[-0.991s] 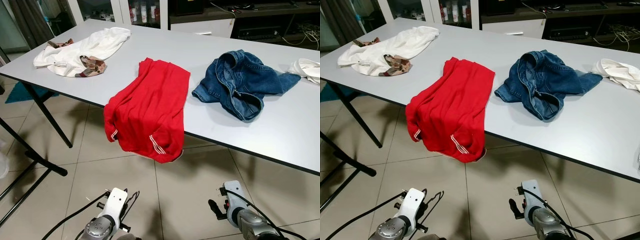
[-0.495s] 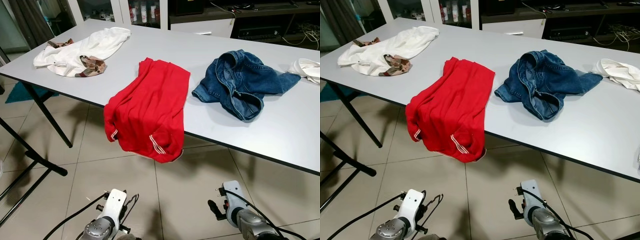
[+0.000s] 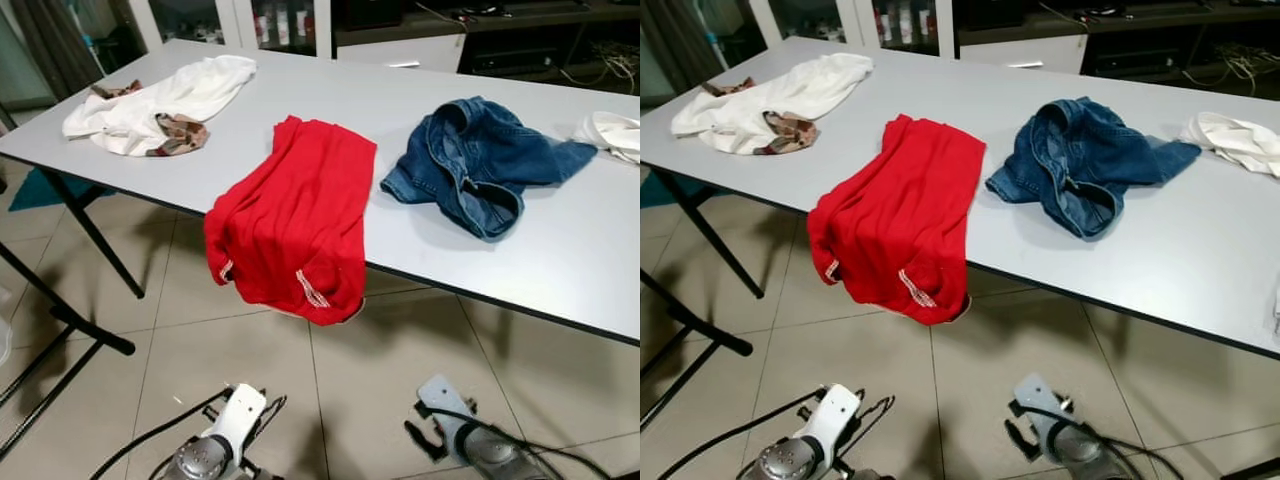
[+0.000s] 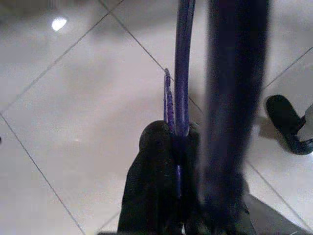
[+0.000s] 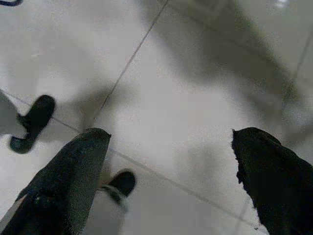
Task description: Hang hanger
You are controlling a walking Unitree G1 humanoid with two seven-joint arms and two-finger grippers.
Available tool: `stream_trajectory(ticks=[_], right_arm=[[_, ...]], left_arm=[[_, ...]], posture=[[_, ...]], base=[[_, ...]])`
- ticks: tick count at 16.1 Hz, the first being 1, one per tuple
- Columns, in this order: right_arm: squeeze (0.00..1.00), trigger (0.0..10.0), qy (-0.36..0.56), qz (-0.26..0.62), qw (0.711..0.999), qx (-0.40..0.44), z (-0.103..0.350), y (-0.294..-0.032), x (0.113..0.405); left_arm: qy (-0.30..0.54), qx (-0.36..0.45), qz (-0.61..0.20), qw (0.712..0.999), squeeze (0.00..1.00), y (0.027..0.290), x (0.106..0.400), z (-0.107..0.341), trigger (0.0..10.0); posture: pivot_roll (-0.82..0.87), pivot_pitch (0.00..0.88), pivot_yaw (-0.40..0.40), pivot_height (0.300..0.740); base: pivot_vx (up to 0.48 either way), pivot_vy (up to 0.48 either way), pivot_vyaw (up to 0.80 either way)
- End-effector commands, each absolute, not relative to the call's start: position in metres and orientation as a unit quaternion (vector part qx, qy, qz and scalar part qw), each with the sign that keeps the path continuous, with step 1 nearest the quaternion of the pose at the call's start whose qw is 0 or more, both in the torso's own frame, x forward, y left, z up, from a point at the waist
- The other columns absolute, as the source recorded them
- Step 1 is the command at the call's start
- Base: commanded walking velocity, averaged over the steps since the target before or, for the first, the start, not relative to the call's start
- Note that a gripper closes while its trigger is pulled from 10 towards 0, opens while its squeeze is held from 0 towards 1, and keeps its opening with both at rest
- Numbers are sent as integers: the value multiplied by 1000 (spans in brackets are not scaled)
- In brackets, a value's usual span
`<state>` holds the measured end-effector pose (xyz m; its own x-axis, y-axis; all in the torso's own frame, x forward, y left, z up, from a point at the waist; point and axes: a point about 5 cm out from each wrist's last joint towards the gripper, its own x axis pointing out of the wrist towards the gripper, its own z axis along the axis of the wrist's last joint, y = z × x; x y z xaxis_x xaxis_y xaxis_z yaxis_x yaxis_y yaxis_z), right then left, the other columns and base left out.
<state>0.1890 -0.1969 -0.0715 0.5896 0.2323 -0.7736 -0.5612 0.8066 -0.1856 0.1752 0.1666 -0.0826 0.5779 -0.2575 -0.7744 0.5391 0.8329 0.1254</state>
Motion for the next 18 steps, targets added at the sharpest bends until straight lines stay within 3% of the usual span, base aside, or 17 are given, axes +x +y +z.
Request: stream_trajectory(ticks=[1, 3, 5, 6, 9, 10, 12, 13, 14, 15, 18], right_arm=[[0, 10000, 378, 239, 868, -218, -69, -196, 192], [0, 10000, 378, 252, 853, -257, -70, -204, 188], [0, 10000, 346, 320, 820, -325, -70, -195, 185], [0, 10000, 333, 326, 824, -321, -66, -191, 192], [0, 10000, 342, 347, 821, -297, -67, -179, 193], [0, 10000, 353, 338, 825, -285, -69, -180, 192], [0, 10000, 379, 199, 883, -194, -63, -198, 207], [0, 10000, 376, 29, 925, -49, -56, -217, 218], [0, 10000, 371, -13, 929, 0, -55, -221, 220], [0, 10000, 367, -29, 930, 26, -54, -222, 222], [0, 10000, 392, 35, 919, -3, -57, -214, 219]], left_arm=[[399, 192, -229, 867, 0, 173, 174, -83, 10000], [398, 193, -227, 868, 0, 173, 174, -82, 10000], [377, 288, -312, 823, 0, 166, 168, -85, 10000], [368, 316, -329, 810, 0, 166, 168, -84, 10000], [373, 296, -296, 828, 0, 171, 177, -81, 10000], [374, 294, -293, 829, 0, 170, 177, -81, 10000], [379, 276, -275, 840, 0, 170, 176, -82, 10000], [390, 240, -244, 855, 0, 171, 174, -83, 10000], [395, 232, -238, 857, 0, 170, 171, -85, 10000], [397, 228, -236, 857, 0, 170, 169, -86, 10000], [412, 205, -202, 865, 0, 173, 165, -88, 10000]], posture=[[-110, 0, 99, 736], [-112, 0, 100, 736], [-107, 0, 96, 736], [-106, 0, 96, 736], [-98, 0, 89, 736], [-95, 0, 86, 736], [-91, 0, 81, 736], [-97, 0, 86, 736], [-97, 0, 86, 736], [-97, 0, 86, 736], [-109, 0, 83, 736]], base=[[0, 0, 0], [0, 0, 0], [0, 0, 0], [0, 0, 0], [0, 0, 0], [0, 0, 0], [0, 0, 0], [0, 0, 0], [0, 0, 0], [0, 0, 0], [0, 0, 0]])
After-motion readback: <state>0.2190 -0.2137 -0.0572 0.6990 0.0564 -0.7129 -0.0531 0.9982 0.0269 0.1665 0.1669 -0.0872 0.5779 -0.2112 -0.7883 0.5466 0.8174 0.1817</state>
